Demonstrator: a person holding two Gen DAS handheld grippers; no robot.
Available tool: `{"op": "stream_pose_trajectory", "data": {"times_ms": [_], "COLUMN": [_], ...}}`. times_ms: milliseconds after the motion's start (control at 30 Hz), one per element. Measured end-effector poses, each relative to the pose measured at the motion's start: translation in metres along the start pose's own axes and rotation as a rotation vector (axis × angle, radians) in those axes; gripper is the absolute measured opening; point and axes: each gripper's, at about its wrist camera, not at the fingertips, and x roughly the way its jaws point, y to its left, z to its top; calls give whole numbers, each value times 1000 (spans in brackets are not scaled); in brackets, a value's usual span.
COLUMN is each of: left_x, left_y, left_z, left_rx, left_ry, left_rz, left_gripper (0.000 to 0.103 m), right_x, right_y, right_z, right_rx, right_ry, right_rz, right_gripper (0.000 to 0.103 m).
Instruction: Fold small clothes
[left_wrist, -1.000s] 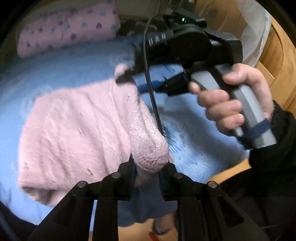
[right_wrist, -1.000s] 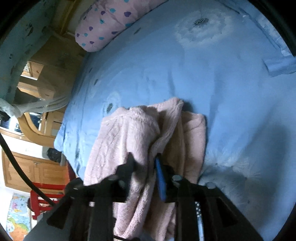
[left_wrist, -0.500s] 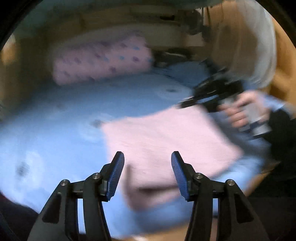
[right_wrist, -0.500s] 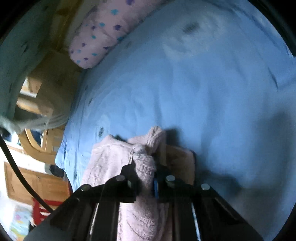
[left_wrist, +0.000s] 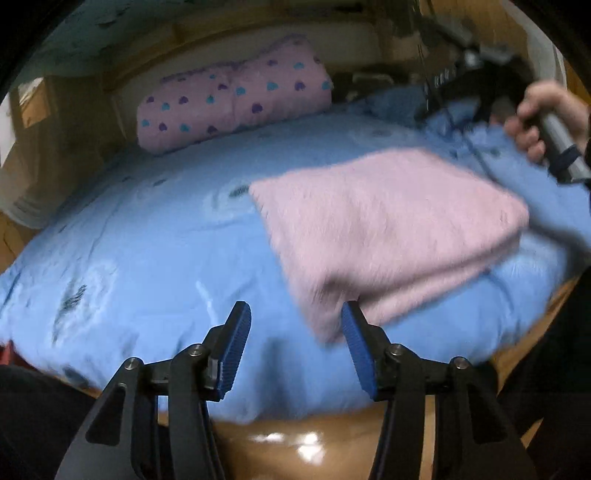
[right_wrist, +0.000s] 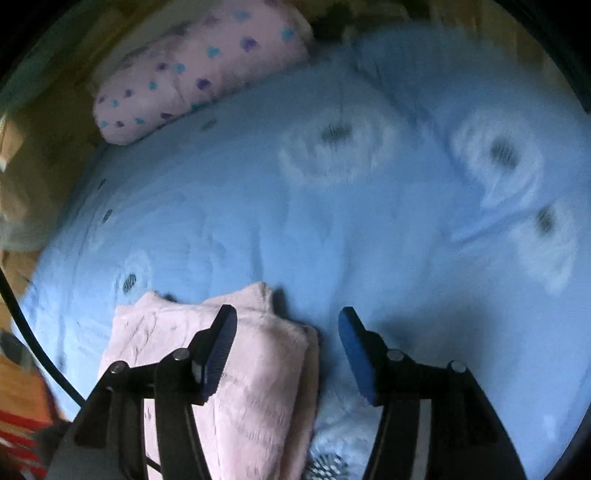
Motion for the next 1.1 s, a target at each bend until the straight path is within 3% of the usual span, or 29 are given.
{"op": "stream_pose_trajectory", "data": {"times_ms": [100, 200, 267, 333, 367, 400, 467, 500, 567, 667, 733, 800, 900, 967, 1000, 1033, 1067, 1100], "left_x": [-7, -23, -26, -14, -9, -6, -4, 0, 11, 21, 30, 42, 68, 97, 108, 101, 98, 97], "left_y": [17, 24, 25, 40, 56, 69, 87, 92, 91, 92, 97, 107, 124, 122, 121, 122, 122, 122], "left_z": [-1, 1, 4, 10, 9, 9, 8, 13, 26, 40, 46, 50, 38, 13, -6, -9, -12, -12], "left_rx": [-90, -110, -106, -211, -353, -459, -622, -653, -608, -587, -613, -679, -866, -1003, -1061, -1050, -1046, -1056], "left_ry": [6, -104, -125, -2, 42, 46, 9, 0, 50, 57, 65, 75, 83, 171, 178, 113, 85, 111], "left_rz": [6, 78, 94, -22, -126, -188, -269, -335, -389, -363, -382, -430, -563, -684, -745, -738, -756, -780], "left_gripper": [29, 27, 27, 24, 23, 23, 23, 23, 23, 23, 23, 24, 43, 44, 41, 34, 34, 34], "right_x": [-26, -30, -29, -27, -20, -10, -6, -7, -10, 4, 6, 6, 4, 8, 7, 7, 7, 6], "right_y": [32, 46, 51, 47, 46, 43, 44, 46, 56, 73, 77, 78, 70, 65, 64, 66, 67, 68], "right_z": [-21, -46, -60, -76, -82, -88, -92, -93, -98, -112, -118, -117, -115, -117, -118, -119, -120, -121], "right_rx": [-138, -154, -114, -26, 10, 33, 8, -27, -116, -233, -253, -245, -194, -127, -103, -91, -88, -83], "right_ry": [-116, -83, -43, -22, 16, 50, 36, 4, -62, -23, -56, -63, -70, -100, -113, -122, -125, -129], "right_rz": [-67, 2, 64, 167, 231, 279, 238, 202, 108, 8, -30, -36, -11, 9, 8, -1, -8, -17], "right_gripper": [74, 75, 75, 77, 79, 79, 80, 80, 81, 84, 86, 87, 89, 93, 93, 94, 94, 94]}}
